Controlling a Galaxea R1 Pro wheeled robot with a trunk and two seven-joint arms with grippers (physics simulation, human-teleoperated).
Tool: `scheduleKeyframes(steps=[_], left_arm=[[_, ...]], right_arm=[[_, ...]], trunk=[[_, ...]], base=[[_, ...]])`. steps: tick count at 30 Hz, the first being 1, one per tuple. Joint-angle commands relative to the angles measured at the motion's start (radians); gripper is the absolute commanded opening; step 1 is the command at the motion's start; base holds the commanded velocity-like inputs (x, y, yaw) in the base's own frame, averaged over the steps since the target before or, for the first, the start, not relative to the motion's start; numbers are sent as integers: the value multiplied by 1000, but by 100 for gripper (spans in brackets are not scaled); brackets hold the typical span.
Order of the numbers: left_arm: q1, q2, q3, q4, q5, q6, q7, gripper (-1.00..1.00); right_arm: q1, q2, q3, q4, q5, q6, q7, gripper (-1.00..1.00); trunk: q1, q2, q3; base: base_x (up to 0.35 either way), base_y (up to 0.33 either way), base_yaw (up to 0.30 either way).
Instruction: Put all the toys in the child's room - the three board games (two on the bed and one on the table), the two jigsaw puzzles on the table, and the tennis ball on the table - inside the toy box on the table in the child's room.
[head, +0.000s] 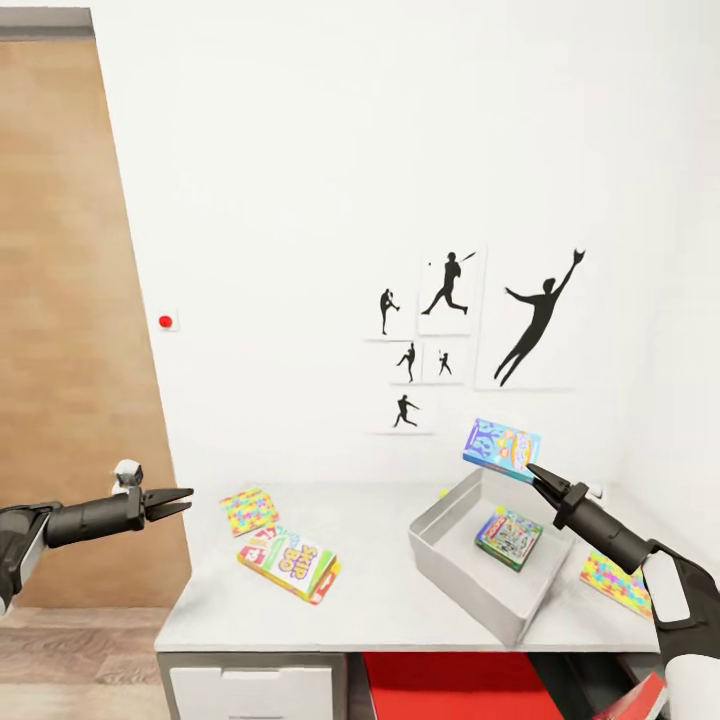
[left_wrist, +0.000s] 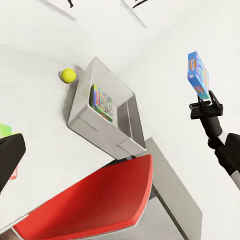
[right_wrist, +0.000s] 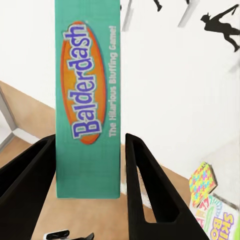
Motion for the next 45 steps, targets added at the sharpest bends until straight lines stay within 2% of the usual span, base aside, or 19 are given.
scheduleKeyframes(steps=[1, 27, 45], left_arm=[[0, 0, 3, 0, -6, 11, -7, 100], [0, 0, 3, -1, -7, 0, -7, 100], [0, -1, 2, -1, -6, 0, -7, 100]], right_arm=[[-1, 0, -2, 1, -1, 5, 3, -100], [-1, 0, -2, 20, -1, 4, 4, -100], [-1, 0, -2, 19, 1, 0, 4, -100]], trunk=[[1, -1, -2], [1, -1, -8], [1, -1, -8]], base=[[98, 21, -198], [20, 2, -265], [213, 70, -251]])
